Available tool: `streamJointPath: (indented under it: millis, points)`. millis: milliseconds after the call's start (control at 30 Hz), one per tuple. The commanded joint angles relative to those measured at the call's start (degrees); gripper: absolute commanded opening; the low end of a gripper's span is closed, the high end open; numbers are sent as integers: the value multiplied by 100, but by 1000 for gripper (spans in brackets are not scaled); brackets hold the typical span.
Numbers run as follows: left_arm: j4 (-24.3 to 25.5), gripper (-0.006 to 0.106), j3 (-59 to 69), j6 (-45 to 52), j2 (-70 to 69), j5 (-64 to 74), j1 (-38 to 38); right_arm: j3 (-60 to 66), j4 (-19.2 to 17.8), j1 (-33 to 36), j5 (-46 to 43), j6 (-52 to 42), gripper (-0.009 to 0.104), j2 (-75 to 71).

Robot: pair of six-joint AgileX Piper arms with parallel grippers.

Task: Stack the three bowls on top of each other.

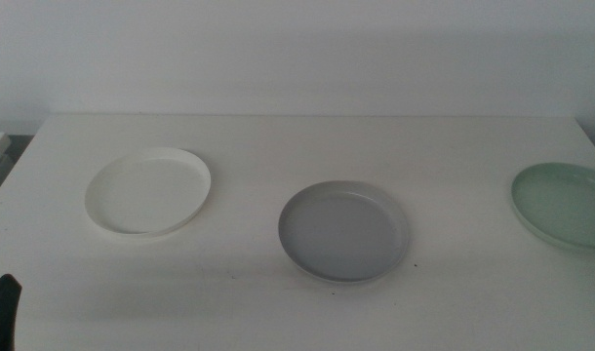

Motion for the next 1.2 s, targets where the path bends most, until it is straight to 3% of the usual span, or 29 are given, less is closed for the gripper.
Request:
streamJointPath:
  millis: [0,133,633,900,1167]
  points:
    - [6,94,-3,-13,-16,-54,-3,-12,162,92,59,-1,-1,-443]
    - [6,94,-3,-13,-16,-54,-3,-112,474,521,74,-85,-1,-1141]
    - [6,94,-3,-13,-16,-54,-3,-136,436,3412,-143,-144,-1,-1265]
    - [6,94,-3,2,-16,-54,-3,-136,482,4127,-343,-102,-1,-809]
    - [6,94,-3,-14,-16,-54,-3,-136,526,4225,-482,-102,-1,-435]
